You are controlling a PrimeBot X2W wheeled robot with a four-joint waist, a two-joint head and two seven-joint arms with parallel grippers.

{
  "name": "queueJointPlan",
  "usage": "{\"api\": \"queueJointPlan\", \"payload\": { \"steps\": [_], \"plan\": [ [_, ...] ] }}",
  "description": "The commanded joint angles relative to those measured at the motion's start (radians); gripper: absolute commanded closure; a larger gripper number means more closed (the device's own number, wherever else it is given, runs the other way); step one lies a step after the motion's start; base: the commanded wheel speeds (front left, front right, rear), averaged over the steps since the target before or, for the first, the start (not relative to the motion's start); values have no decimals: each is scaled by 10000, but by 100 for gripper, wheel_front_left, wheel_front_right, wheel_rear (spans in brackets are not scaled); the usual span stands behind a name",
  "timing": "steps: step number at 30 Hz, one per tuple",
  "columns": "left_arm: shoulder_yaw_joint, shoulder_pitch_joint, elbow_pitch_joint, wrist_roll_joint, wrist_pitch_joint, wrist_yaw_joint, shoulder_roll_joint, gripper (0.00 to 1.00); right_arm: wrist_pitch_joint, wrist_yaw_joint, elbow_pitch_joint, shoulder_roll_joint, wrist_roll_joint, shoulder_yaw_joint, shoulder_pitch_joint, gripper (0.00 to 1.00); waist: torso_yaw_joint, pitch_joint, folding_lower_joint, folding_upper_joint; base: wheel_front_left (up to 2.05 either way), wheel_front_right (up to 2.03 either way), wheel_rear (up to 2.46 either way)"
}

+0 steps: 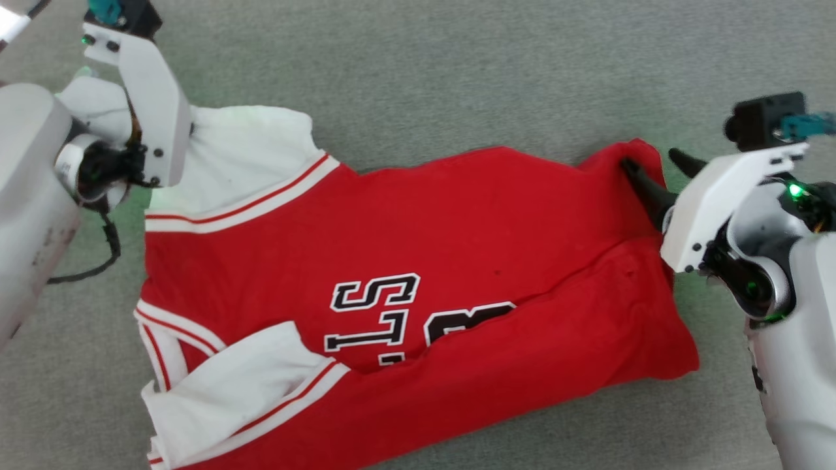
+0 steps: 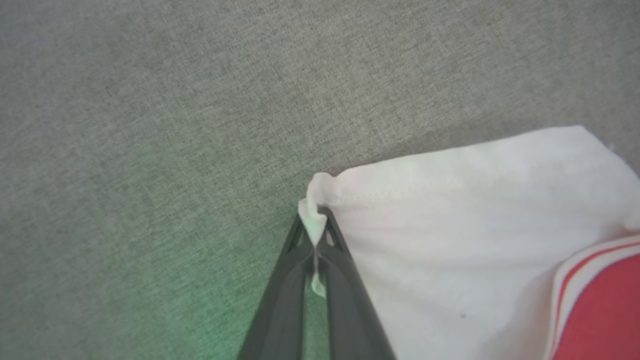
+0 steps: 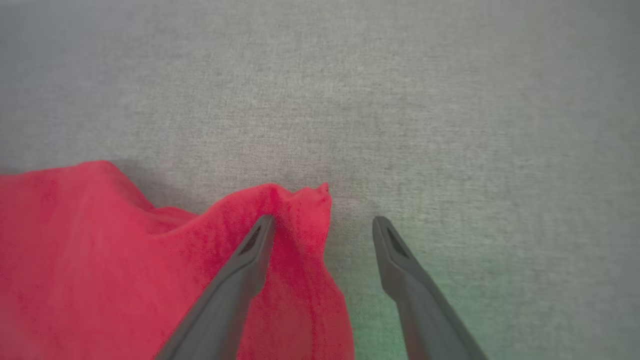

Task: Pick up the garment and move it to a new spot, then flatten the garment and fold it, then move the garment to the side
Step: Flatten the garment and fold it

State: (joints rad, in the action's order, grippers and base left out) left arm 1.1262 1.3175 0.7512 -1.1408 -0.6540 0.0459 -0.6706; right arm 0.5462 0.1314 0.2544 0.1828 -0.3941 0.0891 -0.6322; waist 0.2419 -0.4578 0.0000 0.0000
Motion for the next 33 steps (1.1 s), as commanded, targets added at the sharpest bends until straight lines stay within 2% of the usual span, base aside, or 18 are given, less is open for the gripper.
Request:
{"api": "queueJointPlan", "payload": {
  "steps": [1, 4, 5, 6, 9, 17, 24, 29, 33],
  "plan": [
    [126, -128, 202, 98, 50, 65, 127, 100, 497, -16, 441, 54, -180, 167, -345, 0, -226, -123, 0, 0, 0, 0, 0],
    [147, -62, 315, 128, 123, 123, 281, 100, 1316, -16, 1116, 84, -332, 306, -750, 0, -355, -142, 0, 0, 0, 0, 0],
    [147, -42, 340, 140, 182, 164, 329, 100, 1600, -16, 1344, 29, -456, 309, -840, 47, -388, -140, 0, 0, 0, 0, 0],
    [149, -21, 380, 142, 211, 195, 376, 100, 1824, -14, 1513, 2, -556, 387, -916, 100, -420, -133, 0, 0, 0, 0, 0],
    [148, 1, 475, 153, 349, 254, 517, 100, 2221, -14, 1851, 93, -584, 507, -1137, 100, -540, -77, 0, 0, 0, 0, 0],
    [-145, 194, 362, -18, 1006, 499, 646, 100, 1941, -14, 1468, 468, -710, 628, -1207, 100, -822, 306, 0, 0, 0, 0, 0],
    [-43, 81, -645, 11, 883, 580, 77, 100, 1935, -14, 146, 1259, -1143, 862, -203, 100, -1179, 987, 0, 0, 0, 0, 0],
    [-122, -535, -2326, -254, 703, 55, -693, 100, 2162, -14, -895, 1919, -1277, 694, 811, 100, -1442, 1499, 0, 0, 0, 0, 0],
    [-201, -1422, -4290, -655, 520, -939, -1589, 100, 2384, -14, -1611, 2229, -1331, 411, 1743, 100, -1614, 1901, 0, 0, 0, 0, 0]
  ]
}}
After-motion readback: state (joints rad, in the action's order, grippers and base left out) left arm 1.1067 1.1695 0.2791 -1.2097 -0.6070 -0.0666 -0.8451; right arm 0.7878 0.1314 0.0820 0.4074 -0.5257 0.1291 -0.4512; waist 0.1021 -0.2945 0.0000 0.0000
